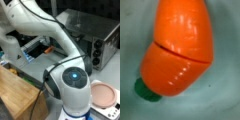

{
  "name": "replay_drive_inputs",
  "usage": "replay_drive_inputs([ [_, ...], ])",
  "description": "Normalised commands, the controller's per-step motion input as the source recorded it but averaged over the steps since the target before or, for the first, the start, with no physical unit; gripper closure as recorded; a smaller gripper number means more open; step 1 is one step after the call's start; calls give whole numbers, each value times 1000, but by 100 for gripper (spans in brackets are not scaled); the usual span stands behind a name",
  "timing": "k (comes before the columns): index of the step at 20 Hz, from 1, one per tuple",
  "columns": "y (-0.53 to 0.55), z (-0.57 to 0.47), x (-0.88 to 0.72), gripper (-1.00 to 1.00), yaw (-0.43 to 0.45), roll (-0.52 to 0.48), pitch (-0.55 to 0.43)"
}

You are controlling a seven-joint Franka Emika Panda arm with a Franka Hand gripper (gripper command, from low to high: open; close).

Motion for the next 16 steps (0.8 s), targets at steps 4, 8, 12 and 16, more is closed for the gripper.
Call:
replay_drive_inputs([
  [4, 64, -212, -43, -100, -75, 98, -183],
  [8, 26, -171, -70, -100, -74, 117, -179],
  [12, -5, -121, -113, -100, -78, 129, -168],
  [16, -17, -152, -123, -100, -76, 146, -176],
])
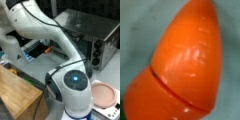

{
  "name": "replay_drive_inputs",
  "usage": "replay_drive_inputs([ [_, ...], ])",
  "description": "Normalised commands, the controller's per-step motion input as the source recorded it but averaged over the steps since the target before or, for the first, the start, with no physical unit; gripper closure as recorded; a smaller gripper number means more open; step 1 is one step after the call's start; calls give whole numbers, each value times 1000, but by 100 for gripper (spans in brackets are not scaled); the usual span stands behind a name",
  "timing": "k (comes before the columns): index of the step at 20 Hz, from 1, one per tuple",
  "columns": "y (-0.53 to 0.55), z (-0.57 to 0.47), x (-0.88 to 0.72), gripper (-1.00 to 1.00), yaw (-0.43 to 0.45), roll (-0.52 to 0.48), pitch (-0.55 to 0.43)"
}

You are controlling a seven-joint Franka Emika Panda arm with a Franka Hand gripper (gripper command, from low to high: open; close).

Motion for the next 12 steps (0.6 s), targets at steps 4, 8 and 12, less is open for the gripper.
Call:
replay_drive_inputs([
  [4, 7, -233, -113, -100, -62, 228, -183],
  [8, 28, -338, -127, 100, -40, 300, -174],
  [12, 64, -367, -133, 100, -27, 284, -162],
])
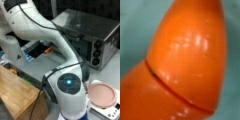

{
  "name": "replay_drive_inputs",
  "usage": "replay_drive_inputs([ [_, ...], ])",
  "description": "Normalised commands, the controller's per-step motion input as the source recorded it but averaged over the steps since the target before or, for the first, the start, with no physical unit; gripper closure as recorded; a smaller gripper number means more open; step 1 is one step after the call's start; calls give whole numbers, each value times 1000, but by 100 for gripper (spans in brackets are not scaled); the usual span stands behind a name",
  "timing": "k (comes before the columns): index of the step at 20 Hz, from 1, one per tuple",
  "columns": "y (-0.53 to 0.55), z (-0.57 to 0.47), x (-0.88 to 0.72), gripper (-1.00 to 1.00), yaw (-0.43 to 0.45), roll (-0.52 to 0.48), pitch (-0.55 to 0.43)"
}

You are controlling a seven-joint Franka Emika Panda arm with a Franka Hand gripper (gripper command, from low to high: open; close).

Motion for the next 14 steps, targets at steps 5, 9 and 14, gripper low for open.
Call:
replay_drive_inputs([
  [5, 42, -271, -80, 100, -13, 229, -150],
  [9, 41, -243, -97, 100, -23, 211, -134],
  [14, 23, -212, -126, 100, -33, 210, -122],
])
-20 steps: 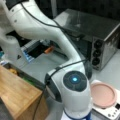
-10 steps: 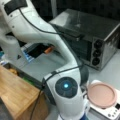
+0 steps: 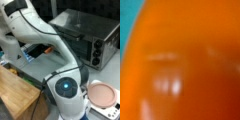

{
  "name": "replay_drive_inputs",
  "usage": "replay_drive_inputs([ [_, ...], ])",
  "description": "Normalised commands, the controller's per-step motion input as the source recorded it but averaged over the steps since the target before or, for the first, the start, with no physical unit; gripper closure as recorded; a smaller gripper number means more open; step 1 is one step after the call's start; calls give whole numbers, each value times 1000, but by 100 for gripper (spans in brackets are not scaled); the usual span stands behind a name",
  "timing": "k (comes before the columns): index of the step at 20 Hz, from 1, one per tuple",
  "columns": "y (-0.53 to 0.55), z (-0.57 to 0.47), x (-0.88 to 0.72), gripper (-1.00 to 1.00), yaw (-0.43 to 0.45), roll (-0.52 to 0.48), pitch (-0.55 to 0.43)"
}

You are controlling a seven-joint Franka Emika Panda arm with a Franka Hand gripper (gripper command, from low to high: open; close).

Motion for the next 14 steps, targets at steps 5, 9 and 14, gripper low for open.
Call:
replay_drive_inputs([
  [5, 25, -18, -159, 100, -21, 134, -77],
  [9, 30, 183, -161, 100, -7, 76, -2],
  [14, 80, 268, -101, 100, -14, 46, 27],
])
